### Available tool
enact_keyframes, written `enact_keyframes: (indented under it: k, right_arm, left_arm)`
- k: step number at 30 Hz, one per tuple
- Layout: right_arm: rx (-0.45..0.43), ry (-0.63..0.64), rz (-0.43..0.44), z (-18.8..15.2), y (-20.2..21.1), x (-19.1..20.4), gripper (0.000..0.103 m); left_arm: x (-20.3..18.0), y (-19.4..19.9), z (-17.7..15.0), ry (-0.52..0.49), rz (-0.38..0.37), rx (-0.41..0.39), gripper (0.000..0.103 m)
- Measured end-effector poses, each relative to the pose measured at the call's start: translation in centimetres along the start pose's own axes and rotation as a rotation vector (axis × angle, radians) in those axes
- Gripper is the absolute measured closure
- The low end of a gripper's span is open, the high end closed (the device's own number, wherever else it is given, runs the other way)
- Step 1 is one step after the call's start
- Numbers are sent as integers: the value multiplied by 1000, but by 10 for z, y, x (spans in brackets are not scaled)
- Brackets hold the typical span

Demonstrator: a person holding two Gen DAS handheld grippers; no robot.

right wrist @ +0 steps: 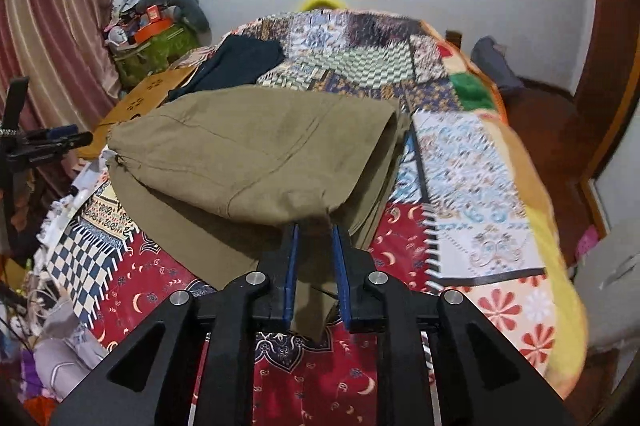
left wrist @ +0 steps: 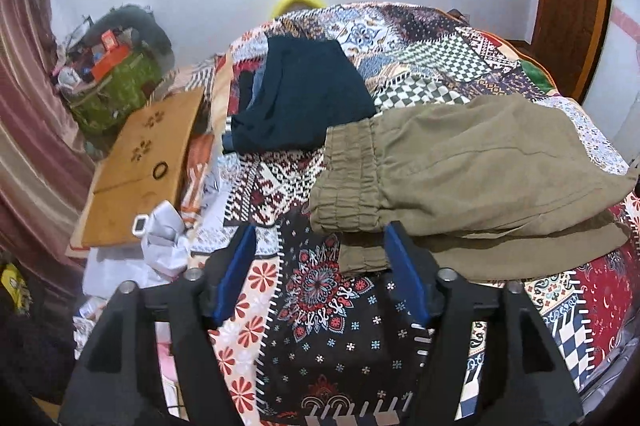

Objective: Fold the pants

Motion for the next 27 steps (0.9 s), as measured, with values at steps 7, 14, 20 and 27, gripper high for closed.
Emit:
enact_keyframes:
  k: [7, 14, 20, 27]
  right_arm:
    - [-72, 105, -32, 19, 15, 26, 56]
    - [-5, 182, 1, 17, -18, 57, 54]
    - [55, 249, 35, 11, -44, 85, 54]
    - [77, 286, 58, 13, -58, 103, 54]
  left_arm:
    - [-30, -5, 4, -136, 26, 13, 15]
    - [-73, -29, -2, -306, 88, 42, 15]
    - [-97, -38, -1, -369, 76, 43, 15]
    - [-115, -28, 13, -368, 20, 11, 31]
Point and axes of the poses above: each gripper's, at about its wrist camera, not at the fingertips, and y roughly against the way its jaws point, x to its left, z to its top, the point moved 10 cm from there along -y, roughly the way its jaws point, and after that the axes turned 12 degrees about x, right-handed, at the moved point
